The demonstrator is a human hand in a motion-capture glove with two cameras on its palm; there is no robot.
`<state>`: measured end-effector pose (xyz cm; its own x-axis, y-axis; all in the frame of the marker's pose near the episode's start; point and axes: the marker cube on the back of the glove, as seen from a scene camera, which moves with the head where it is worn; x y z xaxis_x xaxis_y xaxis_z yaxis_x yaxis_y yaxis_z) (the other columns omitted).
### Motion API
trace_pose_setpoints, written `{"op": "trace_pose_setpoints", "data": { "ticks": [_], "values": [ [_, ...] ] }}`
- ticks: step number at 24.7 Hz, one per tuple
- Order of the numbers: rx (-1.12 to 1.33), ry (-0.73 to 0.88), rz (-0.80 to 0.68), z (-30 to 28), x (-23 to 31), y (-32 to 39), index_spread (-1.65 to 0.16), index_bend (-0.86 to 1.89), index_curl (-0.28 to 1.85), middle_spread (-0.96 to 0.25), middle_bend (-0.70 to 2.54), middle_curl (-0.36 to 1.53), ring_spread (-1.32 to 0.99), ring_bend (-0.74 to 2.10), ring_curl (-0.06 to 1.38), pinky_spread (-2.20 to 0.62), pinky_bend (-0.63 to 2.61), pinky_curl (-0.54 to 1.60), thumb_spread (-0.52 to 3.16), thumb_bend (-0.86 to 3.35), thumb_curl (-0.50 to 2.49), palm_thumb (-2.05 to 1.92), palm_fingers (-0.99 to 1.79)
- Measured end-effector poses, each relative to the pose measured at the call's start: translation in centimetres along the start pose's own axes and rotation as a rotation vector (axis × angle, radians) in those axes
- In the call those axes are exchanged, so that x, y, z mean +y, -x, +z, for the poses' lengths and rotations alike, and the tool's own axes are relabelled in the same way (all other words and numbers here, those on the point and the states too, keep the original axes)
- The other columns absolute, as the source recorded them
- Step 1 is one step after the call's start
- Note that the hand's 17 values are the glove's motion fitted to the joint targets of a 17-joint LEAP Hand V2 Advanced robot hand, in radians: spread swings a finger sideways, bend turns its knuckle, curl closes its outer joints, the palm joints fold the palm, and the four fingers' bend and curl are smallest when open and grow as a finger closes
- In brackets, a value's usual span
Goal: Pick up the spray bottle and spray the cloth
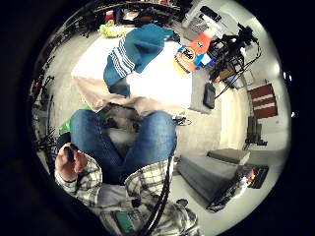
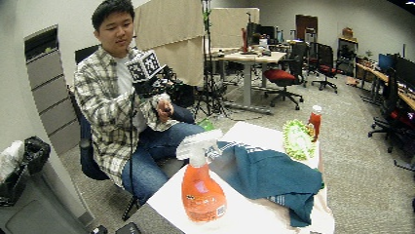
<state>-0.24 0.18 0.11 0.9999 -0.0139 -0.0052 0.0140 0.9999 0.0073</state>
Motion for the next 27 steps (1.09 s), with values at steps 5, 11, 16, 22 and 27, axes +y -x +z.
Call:
{"op": "trace_pose_setpoints", "data": {
  "ticks": [5,11,16,22,27],
  "values": [
    [-0.003,-0.001,-0.003,0.1,-0.1,0.0,-0.20,0.31,0.14,-0.03,0.26,0.10,0.08,0.23,0.07,0.11,0.17,0.07,0.64,0.37,0.15,0.51,0.21],
    [-0.001,0.008,0.004,0.4,-0.5,-0.4,-0.25,0.30,0.20,-0.04,0.25,0.15,0.10,0.23,0.11,0.13,0.17,0.11,0.91,0.38,0.21,0.53,0.18],
    [0.019,-0.007,0.014,0.7,-1.1,-1.6,-0.27,0.30,0.24,-0.04,0.25,0.19,0.11,0.23,0.13,0.14,0.16,0.12,1.05,0.37,0.25,0.53,0.17],
    [0.005,-0.028,0.025,1.3,-1.3,-3.9,-0.27,0.30,0.27,-0.05,0.24,0.22,0.12,0.24,0.15,0.15,0.16,0.14,1.14,0.36,0.30,0.57,0.18],
    [-0.029,-0.074,0.039,1.4,-1.7,-6.8,-0.26,0.30,0.29,-0.04,0.27,0.24,0.10,0.27,0.17,0.15,0.13,0.14,1.17,0.35,0.33,0.60,0.24]
  ]
}}
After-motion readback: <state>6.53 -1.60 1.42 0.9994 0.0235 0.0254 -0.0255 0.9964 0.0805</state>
